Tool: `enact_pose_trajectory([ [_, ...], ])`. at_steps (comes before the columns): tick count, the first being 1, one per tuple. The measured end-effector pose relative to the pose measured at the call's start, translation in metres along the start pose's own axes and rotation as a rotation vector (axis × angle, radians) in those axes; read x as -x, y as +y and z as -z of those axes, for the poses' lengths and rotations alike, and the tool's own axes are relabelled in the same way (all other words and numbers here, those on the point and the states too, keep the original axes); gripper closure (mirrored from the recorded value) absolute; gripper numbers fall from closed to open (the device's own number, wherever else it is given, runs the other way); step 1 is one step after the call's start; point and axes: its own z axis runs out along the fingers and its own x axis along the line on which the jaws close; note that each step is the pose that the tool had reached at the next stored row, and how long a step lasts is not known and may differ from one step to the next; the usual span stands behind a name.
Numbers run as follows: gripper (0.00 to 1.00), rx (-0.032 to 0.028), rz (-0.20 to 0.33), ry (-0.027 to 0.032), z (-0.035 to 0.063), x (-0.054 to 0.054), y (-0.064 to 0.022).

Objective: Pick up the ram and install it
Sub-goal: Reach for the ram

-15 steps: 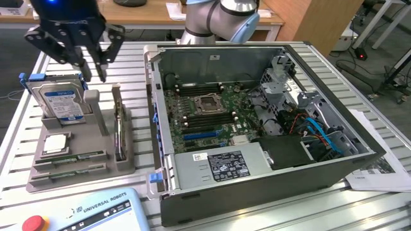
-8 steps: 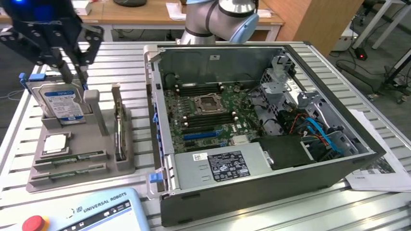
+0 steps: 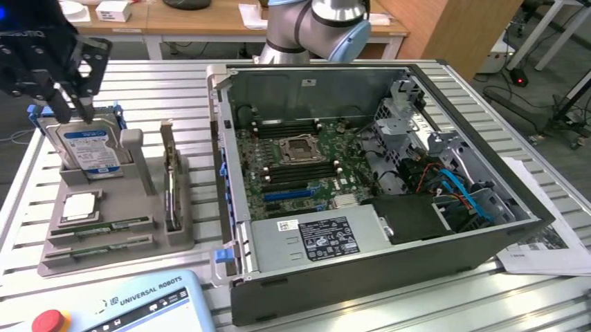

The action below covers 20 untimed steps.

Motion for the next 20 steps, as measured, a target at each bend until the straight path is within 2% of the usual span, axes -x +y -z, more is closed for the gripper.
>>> enact_pose_trajectory([
  [4,0.69,0.0002,0.0,-0.0004,0.0001,-0.0093,-0.0007],
  [14,0.69,0.0,0.0,-0.0002,0.0002,-0.0097,-0.0009],
  [20,0.69,0.0002,0.0,-0.0004,0.0005,-0.0115,-0.005],
])
